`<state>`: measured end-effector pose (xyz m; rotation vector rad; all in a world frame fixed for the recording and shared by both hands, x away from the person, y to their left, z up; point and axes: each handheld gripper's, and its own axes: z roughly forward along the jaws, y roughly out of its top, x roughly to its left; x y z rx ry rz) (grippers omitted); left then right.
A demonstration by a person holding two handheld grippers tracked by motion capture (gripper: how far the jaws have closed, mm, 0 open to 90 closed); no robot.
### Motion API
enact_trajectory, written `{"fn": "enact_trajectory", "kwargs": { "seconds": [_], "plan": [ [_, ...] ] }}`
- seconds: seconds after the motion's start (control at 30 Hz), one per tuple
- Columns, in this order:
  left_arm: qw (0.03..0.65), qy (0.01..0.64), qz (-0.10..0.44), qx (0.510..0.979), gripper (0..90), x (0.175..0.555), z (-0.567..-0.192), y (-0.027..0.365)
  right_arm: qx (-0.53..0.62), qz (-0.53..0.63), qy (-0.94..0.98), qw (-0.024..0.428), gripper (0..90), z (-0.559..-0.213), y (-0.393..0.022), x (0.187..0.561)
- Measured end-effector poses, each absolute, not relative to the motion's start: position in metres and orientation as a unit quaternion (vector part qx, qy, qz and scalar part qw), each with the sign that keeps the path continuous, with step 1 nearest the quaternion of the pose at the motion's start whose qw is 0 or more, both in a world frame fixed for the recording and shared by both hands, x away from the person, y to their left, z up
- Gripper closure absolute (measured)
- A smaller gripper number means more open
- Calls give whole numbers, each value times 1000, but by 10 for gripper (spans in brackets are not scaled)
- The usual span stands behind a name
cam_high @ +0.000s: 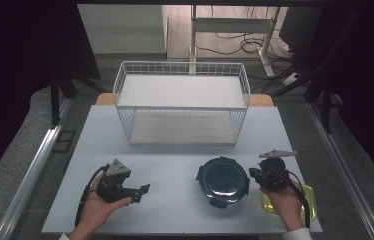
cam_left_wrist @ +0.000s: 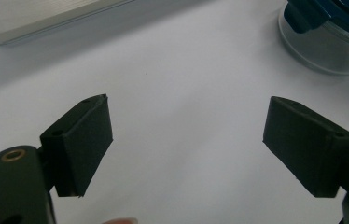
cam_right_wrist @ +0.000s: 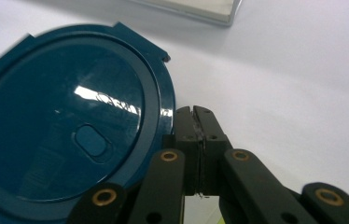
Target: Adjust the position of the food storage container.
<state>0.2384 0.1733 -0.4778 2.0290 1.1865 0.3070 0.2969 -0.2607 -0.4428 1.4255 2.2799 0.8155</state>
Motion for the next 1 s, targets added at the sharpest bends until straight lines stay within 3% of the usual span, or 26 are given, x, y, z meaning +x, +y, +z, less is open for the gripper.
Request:
{"fn": "enact_trajectory", "kwargs": {
  "seconds": [1.0],
  "plan": [
    [372,466,118,794,157,239,-479,171,484,238,823,179,887,-453,-240,299]
  ]
}}
